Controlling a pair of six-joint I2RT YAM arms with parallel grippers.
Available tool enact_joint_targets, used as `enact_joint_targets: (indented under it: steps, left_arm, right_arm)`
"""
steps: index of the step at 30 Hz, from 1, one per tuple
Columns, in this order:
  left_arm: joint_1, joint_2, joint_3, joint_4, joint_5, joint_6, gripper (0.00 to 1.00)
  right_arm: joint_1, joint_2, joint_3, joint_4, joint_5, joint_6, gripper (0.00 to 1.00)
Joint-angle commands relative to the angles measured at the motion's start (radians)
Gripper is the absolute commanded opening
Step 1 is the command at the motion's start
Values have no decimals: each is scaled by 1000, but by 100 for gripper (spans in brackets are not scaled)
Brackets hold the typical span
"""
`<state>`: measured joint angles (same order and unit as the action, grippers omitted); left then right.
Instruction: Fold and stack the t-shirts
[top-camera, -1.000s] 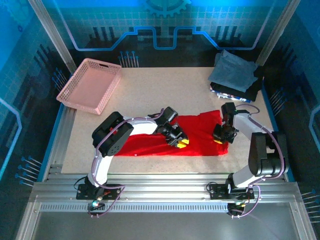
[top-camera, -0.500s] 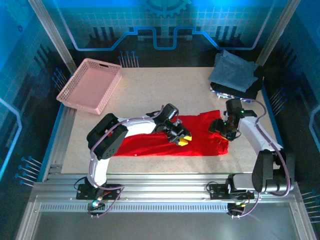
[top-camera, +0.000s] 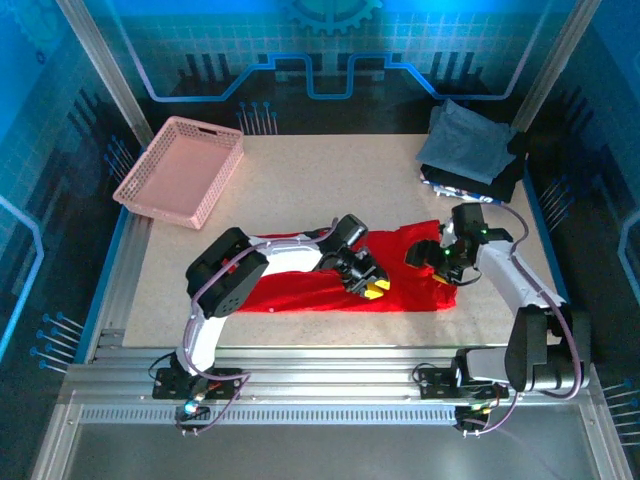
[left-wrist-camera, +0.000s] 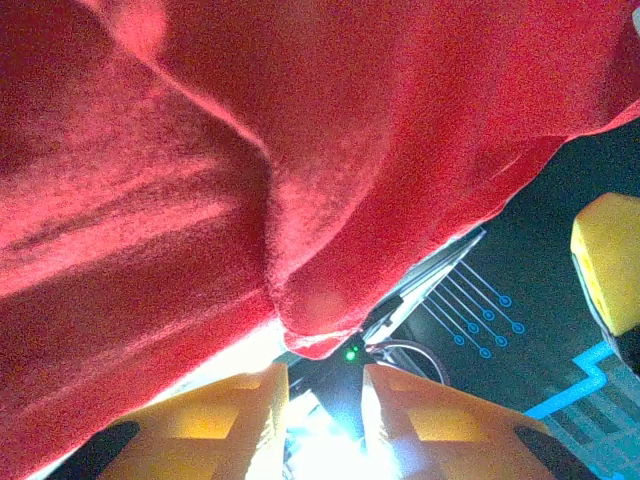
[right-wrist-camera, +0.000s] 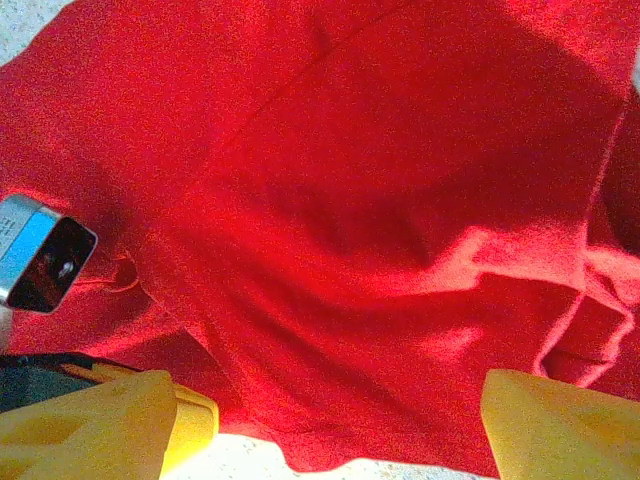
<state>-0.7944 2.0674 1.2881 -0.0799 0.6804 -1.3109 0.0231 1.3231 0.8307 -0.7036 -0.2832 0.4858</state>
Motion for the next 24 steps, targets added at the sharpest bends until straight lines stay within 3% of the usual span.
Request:
enact_joint_targets:
  steps: [1, 17, 24]
  left_arm:
    - [-13, -2, 4, -50, -29, -23, 29]
    - [-39, 89, 83, -4, -74, -75, 28]
    - [-37, 59, 47, 1, -90, -77, 9]
  right_arm:
    - [-6, 37, 2, 26, -52, -27, 81]
    - [-11, 115, -33, 103, -60, -38, 80]
    - [-18, 143, -44, 115, -41, -45, 80]
